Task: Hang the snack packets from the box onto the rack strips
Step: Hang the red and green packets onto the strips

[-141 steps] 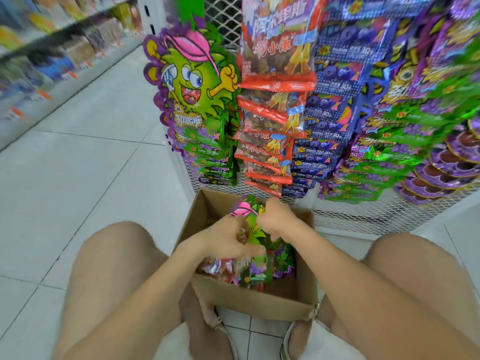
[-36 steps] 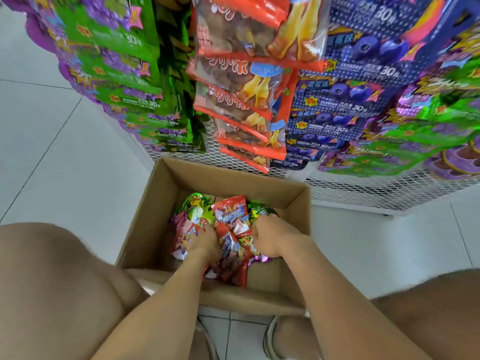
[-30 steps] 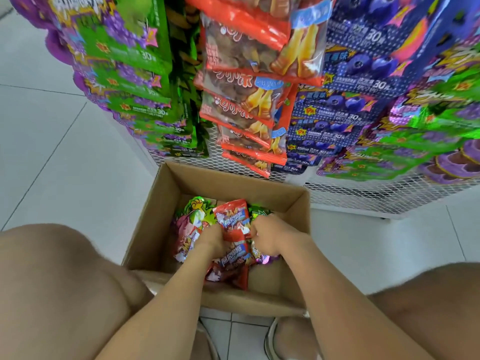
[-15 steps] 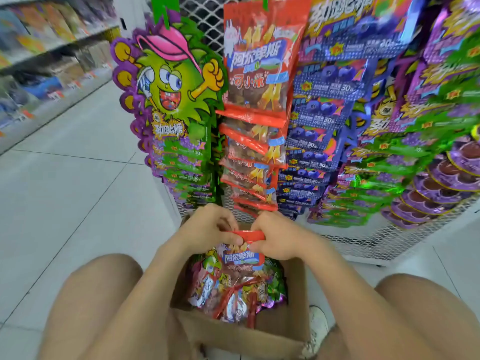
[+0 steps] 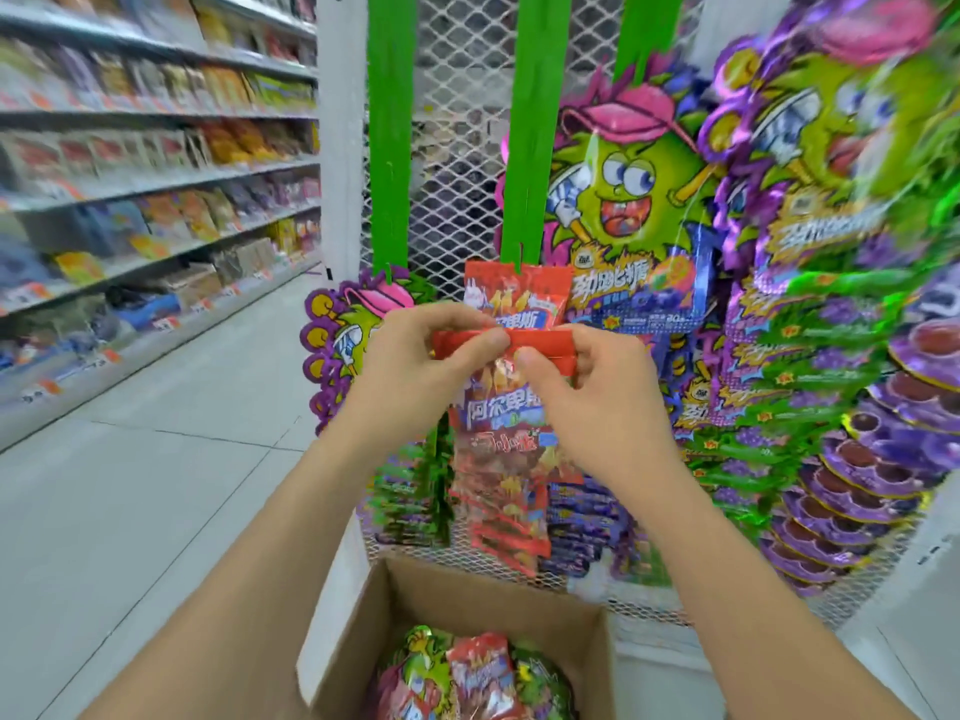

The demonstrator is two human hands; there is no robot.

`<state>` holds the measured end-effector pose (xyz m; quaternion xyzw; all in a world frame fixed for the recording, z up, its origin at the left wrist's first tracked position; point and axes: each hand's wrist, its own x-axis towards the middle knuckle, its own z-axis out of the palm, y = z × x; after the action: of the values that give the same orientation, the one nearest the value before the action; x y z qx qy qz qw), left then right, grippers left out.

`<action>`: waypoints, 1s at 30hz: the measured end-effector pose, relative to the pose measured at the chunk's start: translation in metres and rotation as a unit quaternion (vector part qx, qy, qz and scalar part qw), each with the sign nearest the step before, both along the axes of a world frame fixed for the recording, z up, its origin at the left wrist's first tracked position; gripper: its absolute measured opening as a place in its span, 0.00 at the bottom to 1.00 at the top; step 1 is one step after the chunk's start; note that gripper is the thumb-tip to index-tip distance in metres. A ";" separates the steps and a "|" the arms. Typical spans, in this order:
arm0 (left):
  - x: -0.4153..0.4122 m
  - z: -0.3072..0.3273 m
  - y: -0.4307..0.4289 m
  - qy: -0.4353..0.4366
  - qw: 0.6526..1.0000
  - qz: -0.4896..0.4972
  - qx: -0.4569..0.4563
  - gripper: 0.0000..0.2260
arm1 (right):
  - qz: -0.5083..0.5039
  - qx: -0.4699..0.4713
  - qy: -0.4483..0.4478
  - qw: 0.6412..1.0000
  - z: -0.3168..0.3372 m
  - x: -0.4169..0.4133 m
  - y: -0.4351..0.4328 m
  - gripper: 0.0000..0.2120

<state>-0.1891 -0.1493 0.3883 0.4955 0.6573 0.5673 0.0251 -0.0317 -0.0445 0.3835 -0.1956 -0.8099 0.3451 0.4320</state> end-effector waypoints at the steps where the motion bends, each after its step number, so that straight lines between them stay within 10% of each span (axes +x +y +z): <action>1: -0.002 0.012 0.007 0.026 1.000 0.009 0.009 0.05 | -0.017 0.009 0.017 1.000 0.010 -0.004 0.002 0.05; 8: -0.009 0.060 0.052 -0.038 0.999 0.031 -0.015 0.20 | -0.122 0.048 0.055 0.990 0.057 -0.022 0.031 0.05; 30: -0.018 0.097 0.069 -0.257 0.963 -0.082 -0.005 0.07 | -0.177 0.049 0.179 0.967 0.092 -0.056 0.042 0.18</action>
<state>-0.2074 -0.0803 0.4858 0.3851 0.5883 0.6686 0.2420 -0.0874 -0.0029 0.4754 -0.2491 -0.6880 0.2526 0.6331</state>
